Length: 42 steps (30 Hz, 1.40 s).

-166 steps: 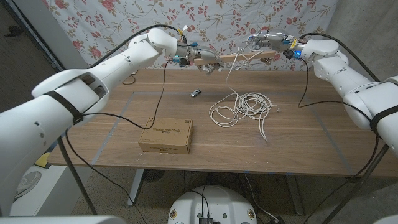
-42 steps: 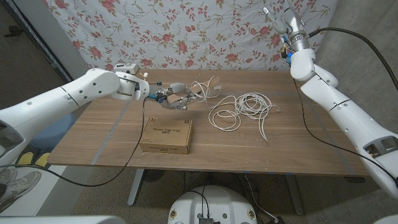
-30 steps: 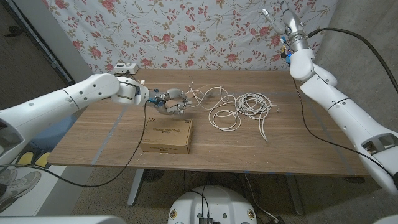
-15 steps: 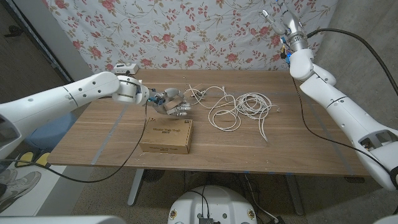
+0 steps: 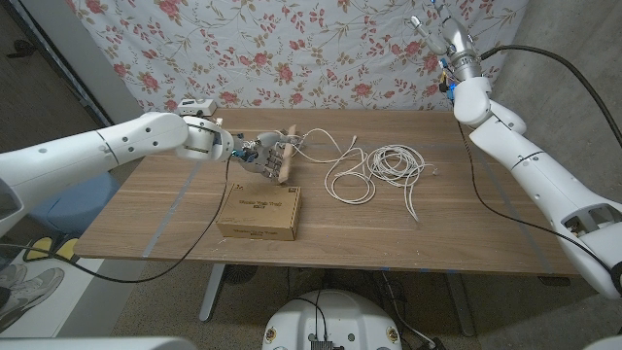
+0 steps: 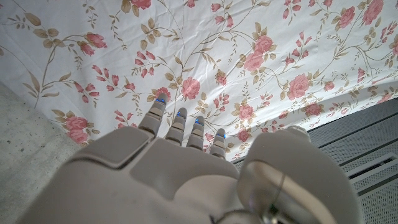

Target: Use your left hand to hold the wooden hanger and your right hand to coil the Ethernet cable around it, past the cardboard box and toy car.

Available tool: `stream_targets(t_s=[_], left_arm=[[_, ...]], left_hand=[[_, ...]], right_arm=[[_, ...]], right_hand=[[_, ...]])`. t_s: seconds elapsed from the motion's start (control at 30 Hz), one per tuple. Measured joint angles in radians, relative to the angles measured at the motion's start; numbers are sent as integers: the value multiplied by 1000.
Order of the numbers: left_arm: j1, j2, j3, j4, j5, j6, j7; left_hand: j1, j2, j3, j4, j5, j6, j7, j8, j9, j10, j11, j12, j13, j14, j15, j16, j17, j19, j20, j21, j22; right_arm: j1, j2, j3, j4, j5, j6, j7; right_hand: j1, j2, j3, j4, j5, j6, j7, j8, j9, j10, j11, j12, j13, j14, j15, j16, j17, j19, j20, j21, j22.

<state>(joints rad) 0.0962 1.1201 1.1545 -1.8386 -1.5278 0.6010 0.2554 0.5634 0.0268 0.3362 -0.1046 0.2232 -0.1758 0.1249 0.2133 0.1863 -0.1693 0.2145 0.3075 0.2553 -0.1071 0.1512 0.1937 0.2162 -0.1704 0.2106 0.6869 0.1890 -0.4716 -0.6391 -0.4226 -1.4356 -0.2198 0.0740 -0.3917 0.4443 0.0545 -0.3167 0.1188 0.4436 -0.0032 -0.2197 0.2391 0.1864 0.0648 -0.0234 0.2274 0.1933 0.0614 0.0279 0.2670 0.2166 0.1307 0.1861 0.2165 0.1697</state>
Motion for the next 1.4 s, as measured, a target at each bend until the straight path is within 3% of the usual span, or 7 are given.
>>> stream_targets(t_s=[0.63, 0.8, 1.0, 1.13, 1.23, 1.33, 1.4], left_arm=[[-91, 55, 109, -133, 237, -78, 39], [-110, 64, 127, -171, 283, -62, 91], [-102, 80, 141, -189, 260, -130, 123], [-74, 89, 150, -191, 207, -235, 148], [-53, 92, 158, -191, 175, -296, 165], [-42, 93, 162, -192, 138, -369, 189], [-29, 98, 175, -196, 107, -416, 209]], left_hand=[[-90, -23, -165, 58, 52, -19, -81, -27, -1, 0, 0, -101, -9, -25, 15, -9, -12, 0, 0, -179, 9], [-267, 49, -230, 174, 38, -13, -100, 7, -6, -3, -18, -45, -31, -25, 15, 17, -20, 0, 0, -251, 6], [-365, 94, -274, 233, 39, 114, -8, 38, -9, 9, 0, 9, -56, -29, 11, 30, -39, -18, -23, -310, -8], [-418, 103, -259, 254, 51, 272, 34, 68, -8, 260, 1, 56, -46, 49, 43, 31, -40, -32, -36, -323, -12], [-429, 98, -221, 249, 50, 382, 9, 111, 72, 488, 5, 102, -11, 294, 54, 30, -38, 116, -44, -329, -16], [-450, 82, -204, 244, 35, 293, 8, 45, 58, 550, 6, 65, 33, 435, 55, 14, -37, 356, -8, -402, -14], [-476, 49, -230, 233, 35, 150, -46, -7, 27, 475, 3, 6, 45, 459, 55, 6, -37, 444, 5, -434, -10]], right_arm=[[-28, -14, 19, -46, 5, -18, -3], [-37, -18, 26, -58, 9, -18, -5], [-50, -22, 34, -69, 15, -19, -8], [-61, -27, 40, -80, 18, -21, -9], [-67, -30, 44, -87, 20, -23, -9], [-75, -34, 49, -97, 22, -27, -10], [-80, -36, 52, -102, 23, -29, -10]], right_hand=[[-15, 3, -4, 4, -4, 5, 5, -7, 0, 9, -2, 0, 0, 10, 0, 0, 5, 3, 3, -6, 0], [-15, 2, -4, 4, -4, 9, 2, -7, 0, 9, -2, 0, 0, 10, 0, 0, 5, 5, 1, -6, 0], [-15, 2, 0, 8, -4, 11, 0, -7, 0, 13, 2, 0, 0, 14, -3, 0, 5, 9, -2, -6, 0], [-15, 2, 0, 8, -4, 11, 0, -7, 0, 16, -2, 0, 0, 19, -2, 0, 8, 9, -2, -6, 0], [-15, 2, 0, 8, -4, 14, 3, -7, 0, 18, -3, 0, 0, 26, -1, 3, 9, 9, -2, -6, 0], [-15, 2, 0, 8, -4, 14, 3, -14, 0, 18, -3, 0, 0, 26, -1, 7, 9, 13, 2, -6, 0], [-15, 2, 0, 8, -4, 14, 3, -14, 0, 18, -3, 0, 0, 28, -3, 7, 9, 14, 3, -6, 0]])
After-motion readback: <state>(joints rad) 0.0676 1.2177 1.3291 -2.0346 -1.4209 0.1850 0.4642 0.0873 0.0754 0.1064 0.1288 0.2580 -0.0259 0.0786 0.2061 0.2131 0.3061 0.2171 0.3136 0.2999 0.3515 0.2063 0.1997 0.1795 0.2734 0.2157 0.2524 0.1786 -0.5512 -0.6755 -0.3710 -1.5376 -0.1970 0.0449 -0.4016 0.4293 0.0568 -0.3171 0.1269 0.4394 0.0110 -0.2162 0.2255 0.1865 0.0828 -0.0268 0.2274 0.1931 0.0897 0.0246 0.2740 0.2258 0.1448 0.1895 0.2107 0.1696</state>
